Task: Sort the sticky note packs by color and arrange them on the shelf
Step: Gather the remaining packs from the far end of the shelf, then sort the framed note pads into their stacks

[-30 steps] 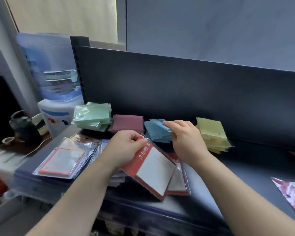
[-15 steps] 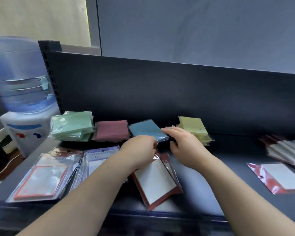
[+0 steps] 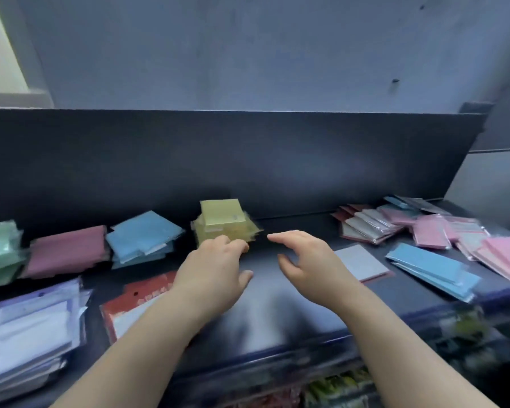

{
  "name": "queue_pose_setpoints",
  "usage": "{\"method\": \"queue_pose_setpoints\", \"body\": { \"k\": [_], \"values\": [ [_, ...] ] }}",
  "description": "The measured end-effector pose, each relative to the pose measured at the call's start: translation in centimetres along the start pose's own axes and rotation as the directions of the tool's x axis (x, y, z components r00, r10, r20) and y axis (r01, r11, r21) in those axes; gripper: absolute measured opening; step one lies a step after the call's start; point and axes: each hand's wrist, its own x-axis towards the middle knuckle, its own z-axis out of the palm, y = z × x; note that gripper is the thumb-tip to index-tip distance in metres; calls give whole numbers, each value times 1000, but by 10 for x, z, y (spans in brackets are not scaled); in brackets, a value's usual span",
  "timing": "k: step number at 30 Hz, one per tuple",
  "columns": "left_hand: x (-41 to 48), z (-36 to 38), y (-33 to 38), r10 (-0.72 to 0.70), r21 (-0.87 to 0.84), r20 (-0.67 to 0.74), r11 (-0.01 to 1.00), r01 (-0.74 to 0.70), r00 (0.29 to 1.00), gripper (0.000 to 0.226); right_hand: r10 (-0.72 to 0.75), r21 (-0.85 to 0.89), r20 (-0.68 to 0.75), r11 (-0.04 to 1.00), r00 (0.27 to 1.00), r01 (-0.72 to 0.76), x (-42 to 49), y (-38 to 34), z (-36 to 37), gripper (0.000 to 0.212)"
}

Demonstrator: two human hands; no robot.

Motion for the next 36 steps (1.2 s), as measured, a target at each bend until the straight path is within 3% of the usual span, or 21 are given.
{"method": "queue_pose_setpoints", "body": {
  "k": [9, 15, 18, 28, 31, 36],
  "values": [
    [52, 54, 123, 1, -35, 192, 999, 6, 981, 62, 77, -38, 80, 997, 994, -74, -31, 118, -73, 43],
    [85, 81, 165, -86, -48, 339, 993, 108, 937, 106, 93, -77, 91, 993, 992, -86, -32, 187, -117, 44],
    [93, 85, 170, -129, -58, 381, 985, 163, 915, 115, 116, -117, 106, 988, 988, -104, -20, 216, -131, 47],
    [82, 86, 181, -261, -58, 289, 956, 289, 921, 113, 117, -356, 310, 934, 944, 1, 38, 268, -119, 74],
    [72, 83, 185, -297, -44, 273, 946, 320, 915, 111, 105, -380, 345, 924, 933, 36, 45, 271, -109, 67],
    [59, 78, 189, -325, -23, 177, 942, 335, 929, 111, 3, -409, 236, 907, 972, 96, 40, 274, -104, 45]
  ]
}}
